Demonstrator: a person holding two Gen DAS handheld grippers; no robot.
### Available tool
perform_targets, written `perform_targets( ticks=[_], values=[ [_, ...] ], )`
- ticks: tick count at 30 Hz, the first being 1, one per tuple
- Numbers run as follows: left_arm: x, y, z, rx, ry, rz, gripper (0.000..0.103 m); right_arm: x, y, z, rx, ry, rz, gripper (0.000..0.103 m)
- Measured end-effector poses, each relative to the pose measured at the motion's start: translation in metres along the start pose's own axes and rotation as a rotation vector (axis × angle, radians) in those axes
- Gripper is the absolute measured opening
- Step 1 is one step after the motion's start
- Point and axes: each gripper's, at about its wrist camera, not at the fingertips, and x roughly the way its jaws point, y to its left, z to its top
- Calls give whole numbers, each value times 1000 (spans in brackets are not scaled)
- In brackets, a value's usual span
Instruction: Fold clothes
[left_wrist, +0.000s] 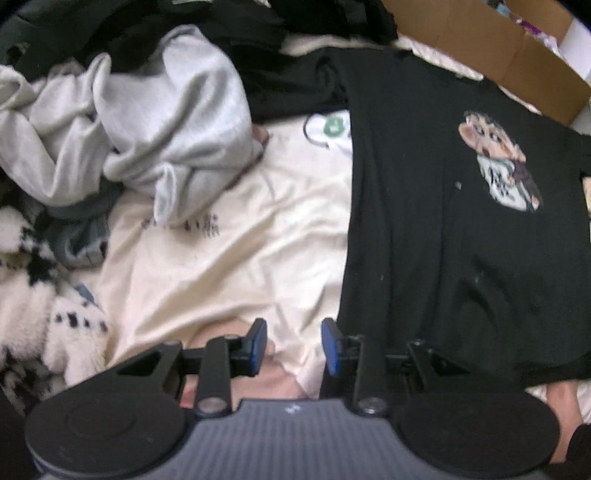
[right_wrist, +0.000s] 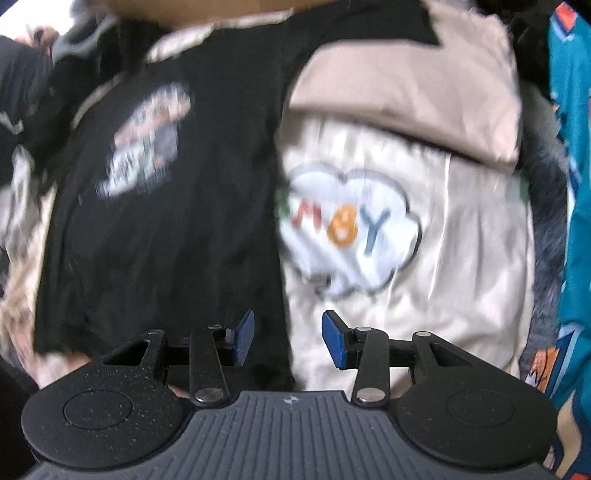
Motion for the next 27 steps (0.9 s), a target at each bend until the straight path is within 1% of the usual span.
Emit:
perform_targets(
  ticks=[5,8,10,12,16,19,23,25,26,27],
  values=[
    [14,3,-16,-1,44,-1,35,25,4,-25,-80,74,-24,48],
    [19,5,-25,-1,66,-5,35,37,7,-35,-108,90,-17,48],
    [22,7,-31,-4,80,-6,35,43,11,-39,-128,98,-6,45],
    [25,10,-36,-13,93,-5,35,50,15,-41,-160,104,-21,34],
    [31,16,-44,-26,120,-2,35,60,19,-43,-199,106,-42,34],
    [30,17,-47,-25,125,-10,35,63,21,-42,-217,108,-50,35],
    [31,13,-50,-7,139,-20,35,69,26,-41,-261,117,-28,36],
    [29,7,-52,23,137,-33,35,72,28,-42,-281,127,-23,35],
    [28,4,-53,41,133,-41,35,73,27,-42,-278,132,-17,32],
    [27,1,-54,59,130,-49,36,73,25,-42,-271,136,-8,15]
  ],
)
